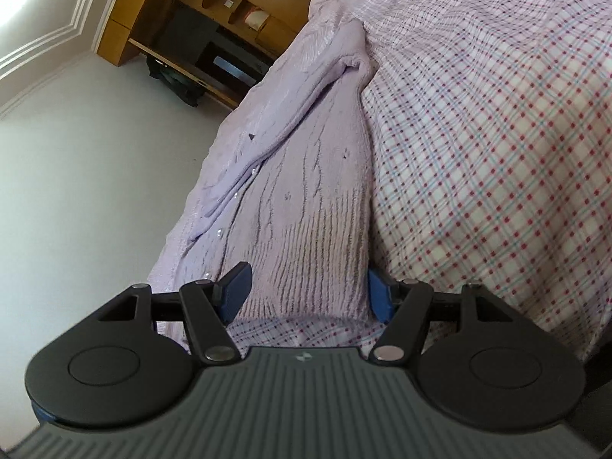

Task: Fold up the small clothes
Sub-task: 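Close both grippers on the cardigan hem, then lift the hem with both grippers and fold it toward the collar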

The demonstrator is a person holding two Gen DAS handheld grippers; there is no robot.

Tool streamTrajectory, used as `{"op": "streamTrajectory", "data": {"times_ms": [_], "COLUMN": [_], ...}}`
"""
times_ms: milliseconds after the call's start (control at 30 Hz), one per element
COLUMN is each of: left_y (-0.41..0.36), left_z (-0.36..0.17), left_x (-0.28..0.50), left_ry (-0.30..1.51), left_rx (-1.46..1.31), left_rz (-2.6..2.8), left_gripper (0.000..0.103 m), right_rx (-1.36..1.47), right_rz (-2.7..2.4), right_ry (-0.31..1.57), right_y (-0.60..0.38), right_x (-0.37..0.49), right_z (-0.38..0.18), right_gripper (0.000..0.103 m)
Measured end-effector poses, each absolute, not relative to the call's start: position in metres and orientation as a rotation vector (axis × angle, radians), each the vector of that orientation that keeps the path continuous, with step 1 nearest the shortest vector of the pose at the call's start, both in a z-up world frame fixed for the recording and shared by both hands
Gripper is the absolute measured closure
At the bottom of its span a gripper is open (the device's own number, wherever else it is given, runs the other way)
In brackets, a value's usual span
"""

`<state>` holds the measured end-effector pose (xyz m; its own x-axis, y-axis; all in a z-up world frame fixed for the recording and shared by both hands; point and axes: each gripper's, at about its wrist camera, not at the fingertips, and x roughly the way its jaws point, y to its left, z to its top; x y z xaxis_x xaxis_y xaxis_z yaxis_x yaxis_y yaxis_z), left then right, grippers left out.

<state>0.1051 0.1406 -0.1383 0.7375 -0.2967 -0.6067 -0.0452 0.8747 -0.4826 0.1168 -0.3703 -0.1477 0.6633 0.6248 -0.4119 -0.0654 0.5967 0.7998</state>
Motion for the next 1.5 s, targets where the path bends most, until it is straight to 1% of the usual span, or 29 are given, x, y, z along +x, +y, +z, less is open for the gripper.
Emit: {"op": "streamTrajectory", "data": {"times_ms": [33,67,100,133,200,467,700,1100,1500], "left_y": [0.143,0.144,0.145,0.146,0.151,0.147,0.130,0.136,0.138], "left_z": [-0.139,-0.140,-0.139,-0.140,-0.141,-0.138,-0.133,-0.125,-0.105], "left_x": [0.105,0.104,0.103,0.102,0.100,0.094,0.090,0.095,0.116], "left_ry": [0.728,0.730,0.729,0.731,0.730,0.727,0.703,0.690,0.649], "left_rx": [-0.499,-0.500,-0.500,-0.505,-0.532,-0.507,-0.463,-0.463,-0.489], "left_rz": [-0.141,-0.131,-0.112,-0.094,-0.096,-0.080,-0.067,-0.089,-0.074], "left_gripper": [0.076,0.077,0.085,0.088,0.089,0.089,0.092,0.092,0.092], "right_rx": [0.842,0.829,0.802,0.787,0.777,0.693,0.685,0.667,0.690], "right_rz": [0.426,0.400,0.364,0.346,0.339,0.312,0.329,0.300,0.305], "right_ry": [0.756,0.761,0.765,0.768,0.764,0.738,0.697,0.703,0.674], "right_y": [-0.370,-0.369,-0.368,-0.368,-0.367,-0.360,-0.364,-0.361,-0.357], "right_x": [0.117,0.116,0.115,0.114,0.112,0.111,0.104,0.105,0.125], "right_z": [-0.148,-0.148,-0.146,-0.146,-0.145,-0.138,-0.135,-0.130,-0.110], "right_gripper": [0.040,0.055,0.075,0.083,0.090,0.092,0.095,0.095,0.095]}}
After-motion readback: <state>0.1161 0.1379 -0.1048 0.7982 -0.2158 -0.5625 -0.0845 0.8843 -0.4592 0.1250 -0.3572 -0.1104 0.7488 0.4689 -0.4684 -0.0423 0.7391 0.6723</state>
